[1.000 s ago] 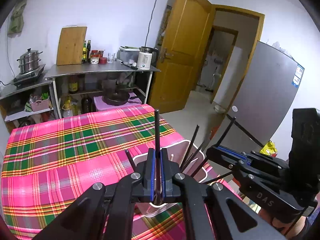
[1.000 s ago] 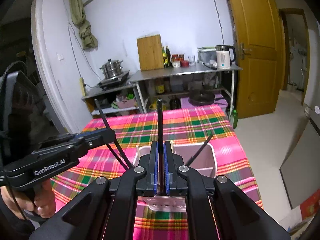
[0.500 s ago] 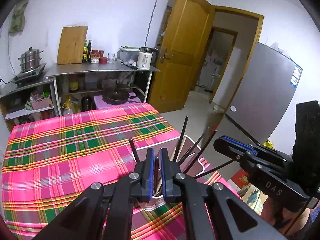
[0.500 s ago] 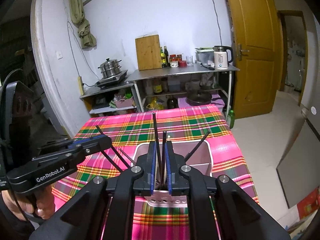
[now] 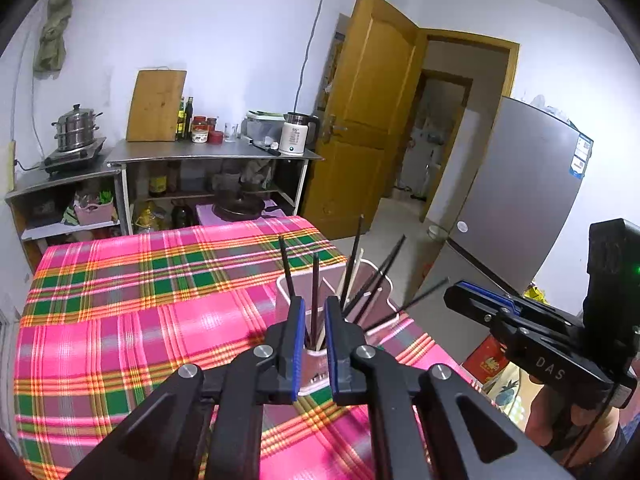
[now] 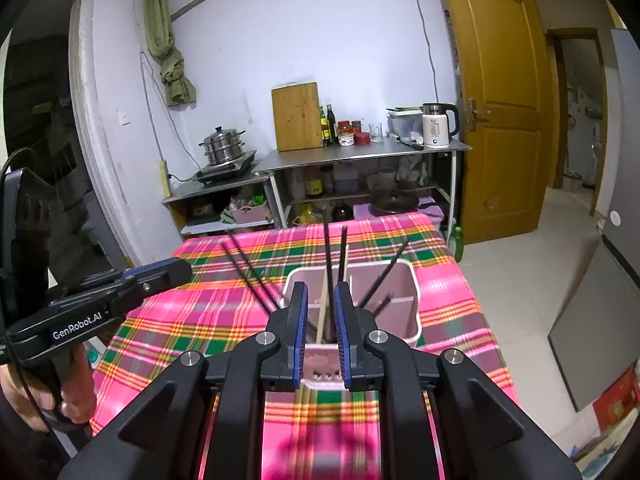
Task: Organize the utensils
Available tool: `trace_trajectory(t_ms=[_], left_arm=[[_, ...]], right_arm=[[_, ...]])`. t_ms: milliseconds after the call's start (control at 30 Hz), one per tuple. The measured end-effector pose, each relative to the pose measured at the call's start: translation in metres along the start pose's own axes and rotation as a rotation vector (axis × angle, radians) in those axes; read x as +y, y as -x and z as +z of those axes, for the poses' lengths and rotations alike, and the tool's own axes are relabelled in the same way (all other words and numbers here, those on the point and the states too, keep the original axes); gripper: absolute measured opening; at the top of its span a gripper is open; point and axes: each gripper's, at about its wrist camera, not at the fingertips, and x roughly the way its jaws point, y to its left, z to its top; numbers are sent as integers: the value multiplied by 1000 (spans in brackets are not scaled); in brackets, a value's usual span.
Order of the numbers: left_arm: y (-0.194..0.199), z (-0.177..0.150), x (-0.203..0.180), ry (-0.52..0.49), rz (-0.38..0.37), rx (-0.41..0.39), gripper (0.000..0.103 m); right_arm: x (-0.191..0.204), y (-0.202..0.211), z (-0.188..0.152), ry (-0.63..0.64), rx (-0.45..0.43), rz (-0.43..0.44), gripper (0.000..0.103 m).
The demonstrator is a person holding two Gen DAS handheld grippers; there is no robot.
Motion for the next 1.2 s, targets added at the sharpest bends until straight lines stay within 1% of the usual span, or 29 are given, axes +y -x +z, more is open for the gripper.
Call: trace_trajectory(t_ms=[133,300,533,633,867,1000,1200], left_arm=[[13,-21,-2,-3,9,-5,10],[26,-48,-3,-10,20,-1,17],[35,-87,-6,-28,55,12,17],[37,-101,-6,-34,59,26,17],[45,-124,-7,-39,72,21,17],[53,-134,-6,-23,75,10,17],[60,-146,-9,-28,93,5,17]], right_arm=[[6,10,-14,-8,-3,1,15],[15,19,-34,3,4,-9,15],[22,28,-66,20,25,-33,16],[26,30,-81,26,39,-37,16],[35,41,-109,35,42,-54,16],[37,47,-118,33,43,-61,16],[41,52,-129,37,39,-70,16]])
